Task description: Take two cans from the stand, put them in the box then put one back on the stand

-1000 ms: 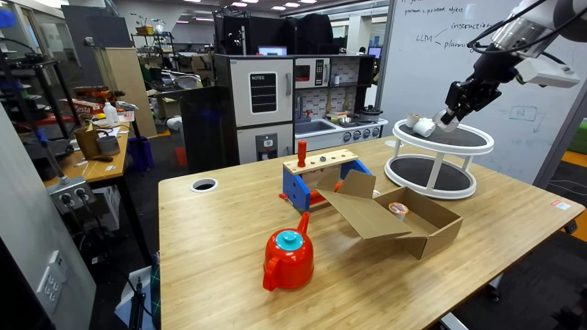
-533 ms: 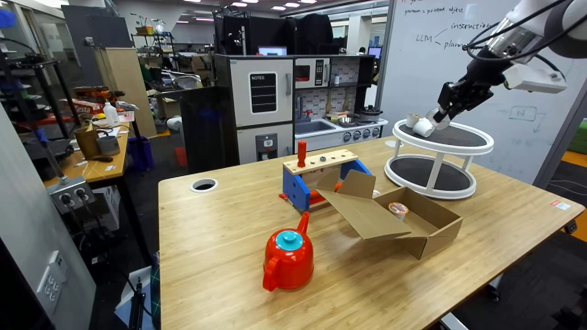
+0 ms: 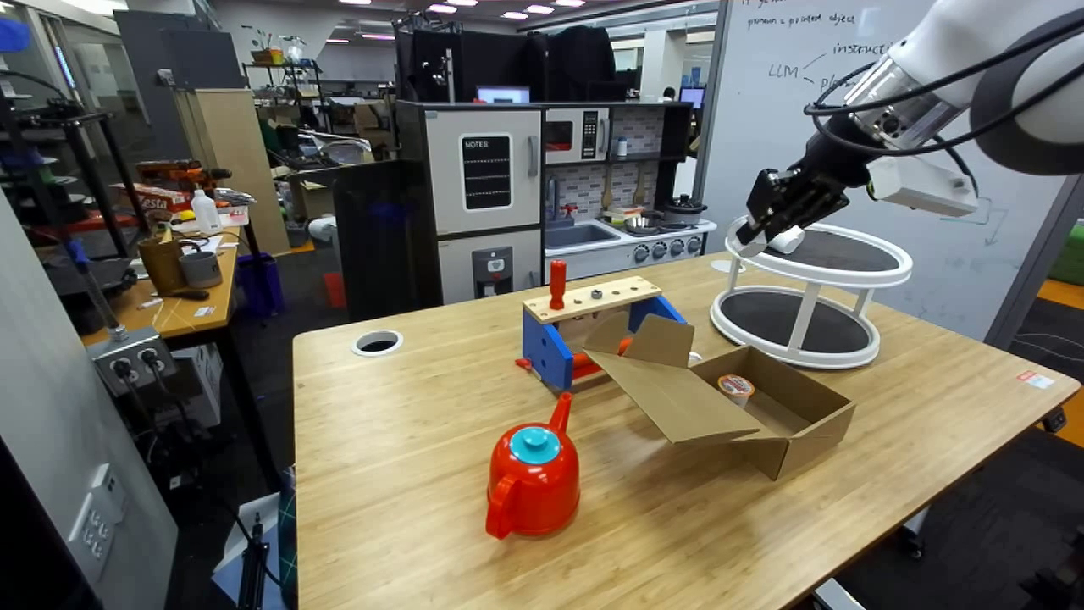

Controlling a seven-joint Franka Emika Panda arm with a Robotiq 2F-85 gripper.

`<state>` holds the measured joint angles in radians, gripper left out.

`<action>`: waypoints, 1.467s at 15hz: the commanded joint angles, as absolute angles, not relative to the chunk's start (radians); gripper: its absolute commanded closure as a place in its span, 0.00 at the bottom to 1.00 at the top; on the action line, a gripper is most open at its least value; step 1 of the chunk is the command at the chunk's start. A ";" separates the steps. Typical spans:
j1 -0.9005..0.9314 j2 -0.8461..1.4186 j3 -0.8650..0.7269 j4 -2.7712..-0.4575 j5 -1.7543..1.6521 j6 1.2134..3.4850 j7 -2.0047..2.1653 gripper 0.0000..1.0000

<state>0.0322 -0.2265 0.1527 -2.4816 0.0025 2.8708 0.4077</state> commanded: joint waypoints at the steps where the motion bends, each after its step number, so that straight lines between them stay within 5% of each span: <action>1: 0.033 -0.248 0.146 -2.523 0.029 2.919 0.378 0.93; 22: -0.043 -0.169 0.133 -2.637 0.007 2.896 0.414 0.93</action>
